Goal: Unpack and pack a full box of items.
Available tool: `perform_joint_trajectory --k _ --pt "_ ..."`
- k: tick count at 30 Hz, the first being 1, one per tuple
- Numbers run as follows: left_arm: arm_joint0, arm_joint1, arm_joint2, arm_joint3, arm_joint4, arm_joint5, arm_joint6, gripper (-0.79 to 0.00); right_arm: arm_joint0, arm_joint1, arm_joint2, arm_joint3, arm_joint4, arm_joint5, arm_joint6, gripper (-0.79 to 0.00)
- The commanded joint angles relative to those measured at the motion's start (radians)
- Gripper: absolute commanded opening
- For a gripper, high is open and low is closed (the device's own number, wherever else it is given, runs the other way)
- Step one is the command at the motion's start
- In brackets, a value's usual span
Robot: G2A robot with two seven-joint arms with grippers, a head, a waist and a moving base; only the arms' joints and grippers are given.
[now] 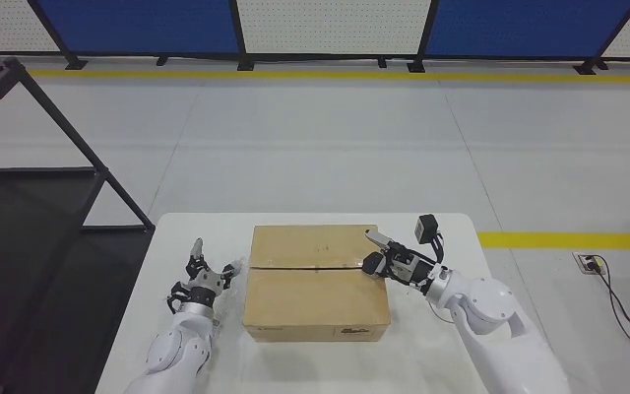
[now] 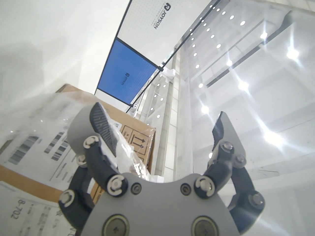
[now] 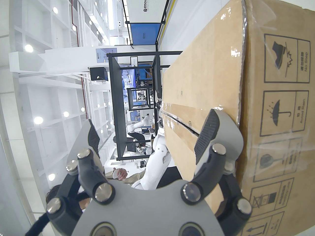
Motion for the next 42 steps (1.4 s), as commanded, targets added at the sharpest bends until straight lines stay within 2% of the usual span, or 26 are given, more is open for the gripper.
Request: perform_joint_trajectory --k 1,10,20,29,34,42 --pt "0.004 -0.006 -0.008 -0.005 -0.005 -0.038 0.012 0.0 0.0 0.0 0.0 0.0 0.0 0.0 0.0 0.0" --pt "0.032 -0.02 -0.069 -0.059 0.001 -0.151 0.036 0.0 0.0 0.0 0.0 0.0 0.0 0.0 0.0 0.0" --pt "0.098 -0.026 -0.155 -0.168 0.069 -0.271 0.049 0.0 0.0 0.0 0.0 0.0 0.0 0.0 0.0 0.0" --pt "0.175 -0.026 -0.244 -0.282 0.127 -0.312 0.058 0.0 0.0 0.0 0.0 0.0 0.0 0.0 0.0 0.0" --pt "0.194 -0.033 -0.267 -0.288 0.16 -0.329 0.079 0.0 0.0 0.0 0.0 0.0 0.0 0.0 0.0 0.0" --pt "0.189 -0.044 -0.291 -0.242 0.162 -0.314 0.081 0.0 0.0 0.0 0.0 0.0 0.0 0.0 0.0 0.0"
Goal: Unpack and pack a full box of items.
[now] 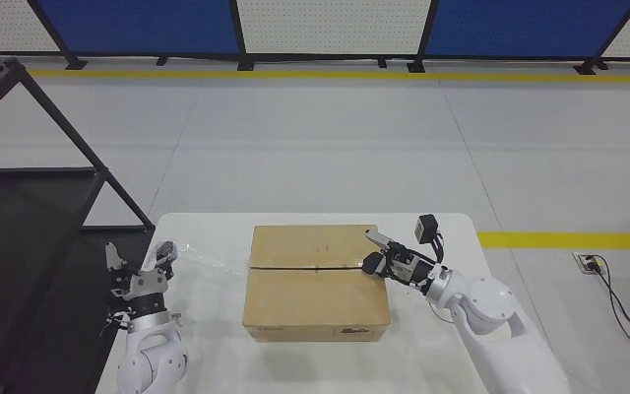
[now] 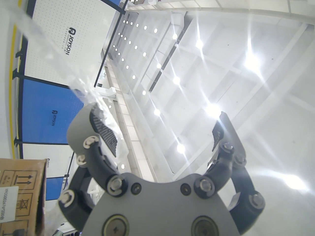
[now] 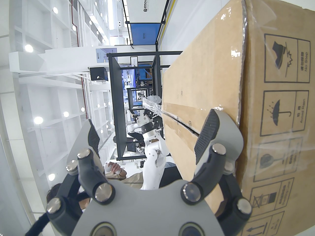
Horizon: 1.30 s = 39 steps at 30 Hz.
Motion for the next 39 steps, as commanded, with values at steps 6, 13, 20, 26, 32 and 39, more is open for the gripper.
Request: perform_joint_trajectory --k 6,13,20,26,32,39 --pt "-0.011 -0.01 -0.033 0.034 -0.025 -0.02 -0.006 0.0 0.0 0.0 0.0 0.0 0.0 0.0 0.0 0.0" --pt "-0.016 -0.018 -0.073 0.036 -0.068 -0.044 -0.05 0.0 0.0 0.0 0.0 0.0 0.0 0.0 0.0 0.0" --pt "-0.02 -0.026 -0.094 0.029 -0.077 -0.038 -0.088 0.0 0.0 0.0 0.0 0.0 0.0 0.0 0.0 0.0" --pt "-0.026 -0.031 -0.103 0.036 -0.051 -0.005 -0.087 0.0 0.0 0.0 0.0 0.0 0.0 0.0 0.0 0.0" --pt "-0.032 -0.039 -0.097 0.057 -0.024 0.01 -0.093 0.0 0.0 0.0 0.0 0.0 0.0 0.0 0.0 0.0" --pt "-0.031 -0.046 -0.108 0.058 -0.076 -0.001 -0.207 0.0 0.0 0.0 0.0 0.0 0.0 0.0 0.0 0.0"
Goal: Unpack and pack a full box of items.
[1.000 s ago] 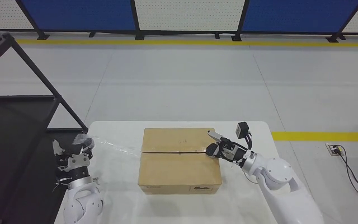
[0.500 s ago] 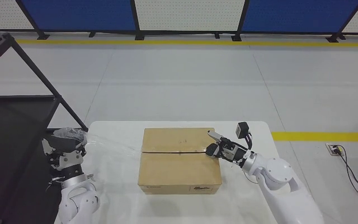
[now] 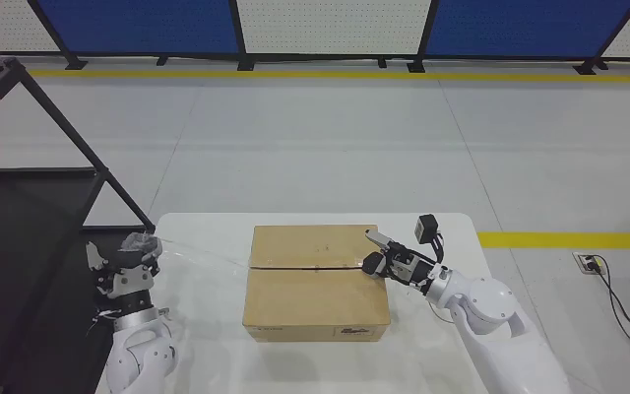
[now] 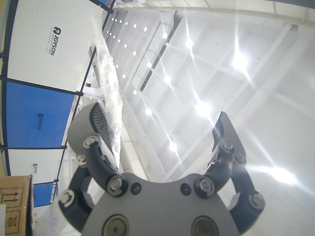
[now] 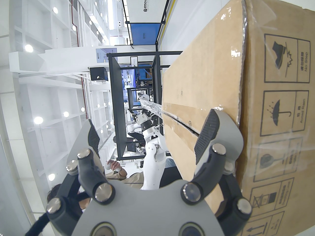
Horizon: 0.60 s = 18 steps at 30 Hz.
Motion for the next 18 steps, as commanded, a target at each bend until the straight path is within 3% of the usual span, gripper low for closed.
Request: perform_joint_trajectory --k 1,12,18 --pt "-0.007 -0.002 -0.003 0.006 -0.006 0.004 -0.026 0.0 0.0 0.0 0.0 0.0 0.0 0.0 0.0 0.0" --pt "-0.084 -0.013 0.052 0.134 0.187 0.079 0.035 0.0 0.0 0.0 0.0 0.0 0.0 0.0 0.0 0.0" --pt "-0.085 -0.025 0.076 0.14 0.218 0.046 0.04 0.0 0.0 0.0 0.0 0.0 0.0 0.0 0.0 0.0"
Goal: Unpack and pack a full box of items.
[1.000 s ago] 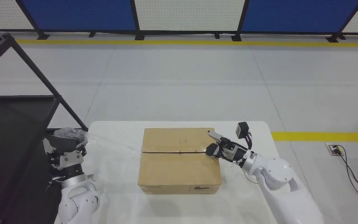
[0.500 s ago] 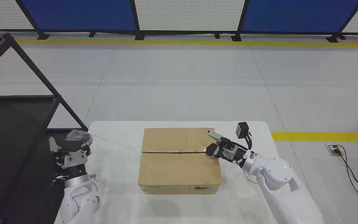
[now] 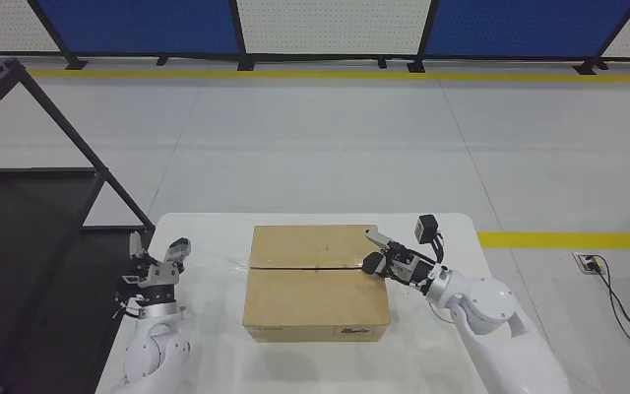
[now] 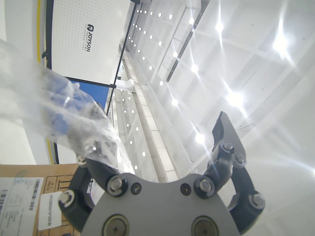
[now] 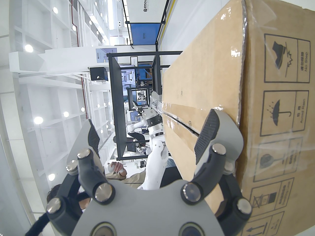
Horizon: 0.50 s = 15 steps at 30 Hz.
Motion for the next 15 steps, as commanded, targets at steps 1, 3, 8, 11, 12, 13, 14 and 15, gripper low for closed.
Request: perform_joint_trajectory --k 1,3,8,11,12,13,14,15 --pt "0.005 -0.003 0.002 -0.016 -0.003 -0.015 0.0 0.0 0.0 0.0 0.0 0.0 0.0 0.0 0.0 0.0" --pt "0.013 -0.006 0.001 -0.038 -0.01 -0.027 -0.003 0.0 0.0 0.0 0.0 0.0 0.0 0.0 0.0 0.0" --pt "0.044 -0.01 -0.011 -0.114 -0.026 -0.036 -0.024 0.0 0.0 0.0 0.0 0.0 0.0 0.0 0.0 0.0" --pt "0.061 -0.011 -0.019 -0.163 -0.032 -0.029 -0.036 0.0 0.0 0.0 0.0 0.0 0.0 0.0 0.0 0.0" --pt "0.065 -0.012 -0.019 -0.179 -0.032 -0.026 -0.039 0.0 0.0 0.0 0.0 0.0 0.0 0.0 0.0 0.0" --pt "0.069 -0.013 -0.019 -0.195 -0.034 -0.019 -0.042 0.0 0.0 0.0 0.0 0.0 0.0 0.0 0.0 0.0" --pt "0.073 -0.013 -0.02 -0.209 -0.034 -0.015 -0.046 0.0 0.0 0.0 0.0 0.0 0.0 0.0 0.0 0.0" --pt "0.075 -0.014 -0.019 -0.222 -0.029 -0.012 -0.047 0.0 0.0 0.0 0.0 0.0 0.0 0.0 0.0 0.0"
